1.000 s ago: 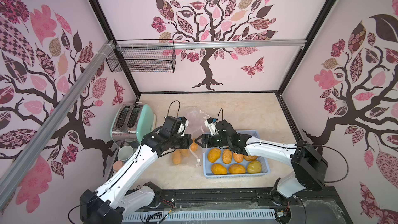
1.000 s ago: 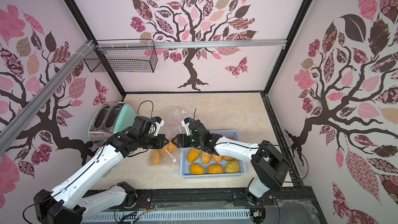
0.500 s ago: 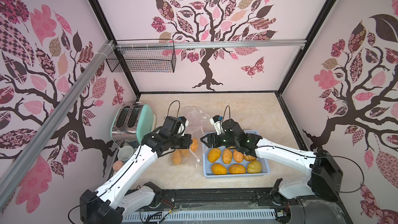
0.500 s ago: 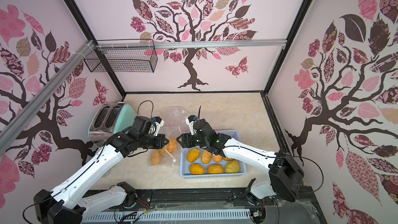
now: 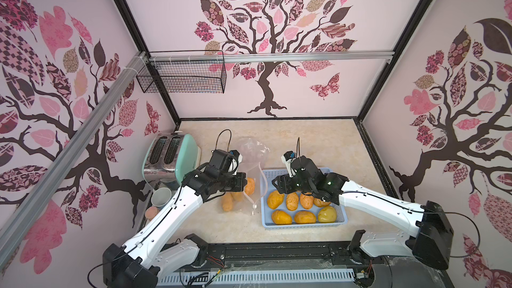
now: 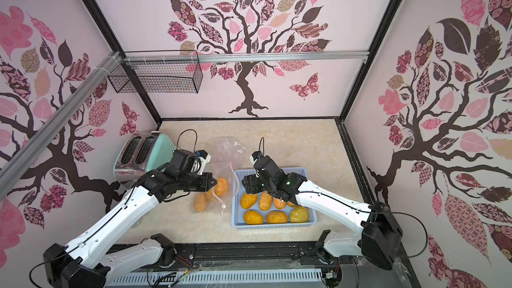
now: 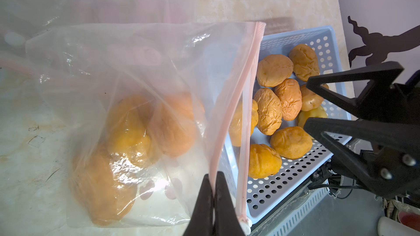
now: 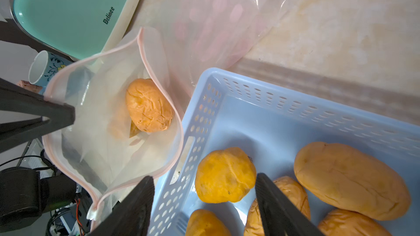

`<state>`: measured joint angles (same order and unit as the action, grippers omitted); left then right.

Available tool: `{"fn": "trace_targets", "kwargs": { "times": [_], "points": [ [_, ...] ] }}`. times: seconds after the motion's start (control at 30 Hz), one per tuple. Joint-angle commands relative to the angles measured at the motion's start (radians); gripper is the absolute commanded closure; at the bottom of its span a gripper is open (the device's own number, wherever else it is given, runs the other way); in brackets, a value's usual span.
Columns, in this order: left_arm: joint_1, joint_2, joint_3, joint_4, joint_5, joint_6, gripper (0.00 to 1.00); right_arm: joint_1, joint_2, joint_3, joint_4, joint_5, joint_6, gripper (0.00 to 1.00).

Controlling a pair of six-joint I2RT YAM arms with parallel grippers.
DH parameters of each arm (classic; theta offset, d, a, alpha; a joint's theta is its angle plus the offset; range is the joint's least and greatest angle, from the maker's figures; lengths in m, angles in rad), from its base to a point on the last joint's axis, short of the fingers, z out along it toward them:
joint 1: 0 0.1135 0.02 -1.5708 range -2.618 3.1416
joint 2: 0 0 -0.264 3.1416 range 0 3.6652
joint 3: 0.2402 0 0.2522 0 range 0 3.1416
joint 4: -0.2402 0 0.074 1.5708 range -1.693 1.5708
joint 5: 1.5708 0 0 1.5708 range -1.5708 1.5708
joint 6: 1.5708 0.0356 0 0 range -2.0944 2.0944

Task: Put the potatoes into a zipper bag and zip it
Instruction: Pick up the potato from the basket.

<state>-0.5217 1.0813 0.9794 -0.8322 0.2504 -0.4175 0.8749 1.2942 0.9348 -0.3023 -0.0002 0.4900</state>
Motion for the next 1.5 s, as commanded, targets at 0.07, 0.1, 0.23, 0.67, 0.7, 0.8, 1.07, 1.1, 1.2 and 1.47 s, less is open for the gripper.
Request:
{"fn": "trace_targets", "kwargs": {
  "times": [0.07, 0.1, 0.23, 0.67, 0.7, 0.8, 1.07, 1.1, 1.2, 1.47],
  "points": [
    [0.0, -0.015, -0.028, -0.001, -0.01, 0.012, 1.0, -0.001, 0.092, -0.007, -0.039, -0.003, 0.012, 0.25],
    [0.001, -0.015, -0.028, -0.002, -0.011, 0.013, 1.0, -0.001, 0.112, -0.003, -0.037, -0.013, 0.015, 0.24],
    [0.001, -0.015, -0.028, -0.002, -0.012, 0.013, 1.0, -0.001, 0.179, 0.013, -0.031, -0.036, 0.023, 0.24],
    [0.001, -0.015, -0.027, -0.001, -0.012, 0.014, 1.0, 0.0, 0.343, 0.077, -0.054, -0.041, 0.018, 0.17],
    [0.001, -0.014, -0.028, -0.002, -0.012, 0.014, 1.0, 0.0, 0.348, 0.078, -0.056, -0.041, 0.018, 0.17],
    [0.002, -0.014, -0.028, -0.002, -0.013, 0.014, 1.0, 0.0, 0.365, 0.081, -0.058, -0.045, 0.016, 0.16],
    [0.001, -0.016, -0.027, -0.002, -0.015, 0.013, 1.0, 0.0, 0.422, 0.108, -0.048, -0.107, 0.004, 0.15],
    [0.0, -0.017, -0.03, -0.001, -0.016, 0.013, 1.0, -0.001, 0.43, 0.112, -0.05, -0.113, 0.002, 0.15],
    [0.001, -0.015, -0.028, -0.003, -0.016, 0.013, 1.0, -0.001, 0.448, 0.121, -0.047, -0.125, 0.002, 0.16],
    [0.002, -0.015, -0.028, -0.002, -0.016, 0.014, 1.0, 0.0, 0.442, 0.13, -0.045, -0.138, -0.004, 0.24]
  ]
}}
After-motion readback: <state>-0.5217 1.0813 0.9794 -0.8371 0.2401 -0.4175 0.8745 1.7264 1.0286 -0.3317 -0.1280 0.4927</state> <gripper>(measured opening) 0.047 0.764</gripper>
